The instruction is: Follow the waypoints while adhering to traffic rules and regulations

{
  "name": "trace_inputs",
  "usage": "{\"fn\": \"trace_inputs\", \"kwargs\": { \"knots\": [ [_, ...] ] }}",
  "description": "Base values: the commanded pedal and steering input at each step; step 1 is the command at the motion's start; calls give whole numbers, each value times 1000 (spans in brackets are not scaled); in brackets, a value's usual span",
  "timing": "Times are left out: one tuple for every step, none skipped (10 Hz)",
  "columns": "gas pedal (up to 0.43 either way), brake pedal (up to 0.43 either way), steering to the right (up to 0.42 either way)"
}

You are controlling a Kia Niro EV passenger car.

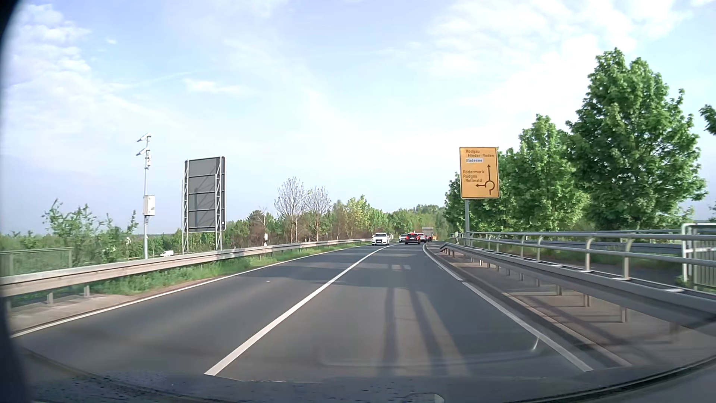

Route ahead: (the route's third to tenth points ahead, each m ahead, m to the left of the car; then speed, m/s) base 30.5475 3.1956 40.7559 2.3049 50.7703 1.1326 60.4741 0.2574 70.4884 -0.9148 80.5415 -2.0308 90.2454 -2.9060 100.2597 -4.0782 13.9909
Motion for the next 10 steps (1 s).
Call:
{"fn": "trace_inputs", "kwargs": {
  "knots": [
    [0, 0, 6],
    [0, 0, 6],
    [0, 0, 5],
    [0, 0, 6],
    [0, 0, 6],
    [0, 0, 5],
    [0, 0, 5],
    [0, 0, 5],
    [0, 0, 5],
    [0, 0, 6]
  ]
}}
